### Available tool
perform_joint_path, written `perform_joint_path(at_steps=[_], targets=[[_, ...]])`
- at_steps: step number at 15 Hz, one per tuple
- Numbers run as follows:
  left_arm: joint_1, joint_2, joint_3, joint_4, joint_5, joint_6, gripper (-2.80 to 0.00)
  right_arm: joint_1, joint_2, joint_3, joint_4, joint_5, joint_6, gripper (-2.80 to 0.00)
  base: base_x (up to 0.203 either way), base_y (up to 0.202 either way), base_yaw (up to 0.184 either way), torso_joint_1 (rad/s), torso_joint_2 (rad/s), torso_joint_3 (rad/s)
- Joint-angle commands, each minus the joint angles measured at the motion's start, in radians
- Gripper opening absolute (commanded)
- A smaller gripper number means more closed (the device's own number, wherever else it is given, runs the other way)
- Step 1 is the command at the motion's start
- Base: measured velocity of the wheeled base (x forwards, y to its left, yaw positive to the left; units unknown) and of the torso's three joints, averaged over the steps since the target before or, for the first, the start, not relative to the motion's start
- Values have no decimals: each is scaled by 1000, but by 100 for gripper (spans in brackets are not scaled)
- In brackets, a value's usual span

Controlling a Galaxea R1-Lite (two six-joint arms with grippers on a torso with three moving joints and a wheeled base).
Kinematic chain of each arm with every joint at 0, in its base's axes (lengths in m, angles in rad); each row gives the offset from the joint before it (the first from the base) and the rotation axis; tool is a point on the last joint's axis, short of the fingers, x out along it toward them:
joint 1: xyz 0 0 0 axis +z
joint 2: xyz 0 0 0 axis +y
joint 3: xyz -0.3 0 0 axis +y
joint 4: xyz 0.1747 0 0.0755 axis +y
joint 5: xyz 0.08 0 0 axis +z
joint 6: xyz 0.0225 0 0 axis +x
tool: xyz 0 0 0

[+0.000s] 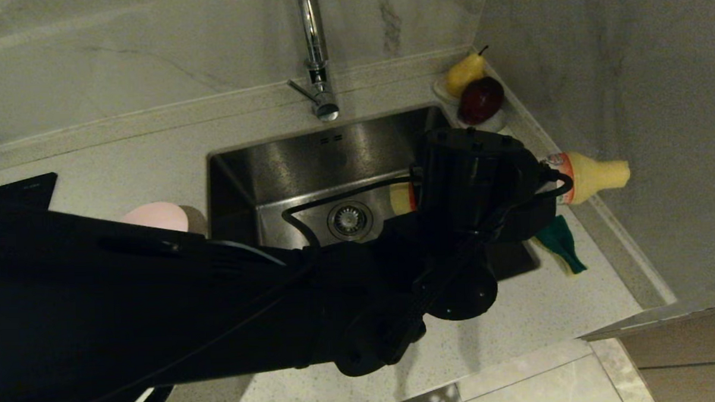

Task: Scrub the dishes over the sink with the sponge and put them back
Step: Squeeze it onto the sponge

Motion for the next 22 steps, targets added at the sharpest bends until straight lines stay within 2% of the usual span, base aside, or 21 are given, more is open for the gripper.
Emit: perform_joint_path(at_steps=[1,6,9,12,16,19,22], targets=[[-1,29,-5,-4,4,72,-280,0,1,0,0,0,0,-280,0,0,0,0,0,0],[-21,71,-20,-4,6,198,-280,0,1,0,0,0,0,-280,0,0,0,0,0,0],[-31,114,-54,-7,13,218,-280,0,1,0,0,0,0,-280,0,0,0,0,0,0],[-32,151,-83,-56,53,301,-280,0,0,0,0,0,0,-280,0,0,0,0,0,0],[-31,169,-99,-64,64,324,-280,0,1,0,0,0,0,-280,0,0,0,0,0,0],[-31,181,-99,-61,108,333,-280,0,1,0,0,0,0,-280,0,0,0,0,0,0],[-26,178,-98,-67,109,441,-280,0,1,0,0,0,0,-280,0,0,0,0,0,0]])
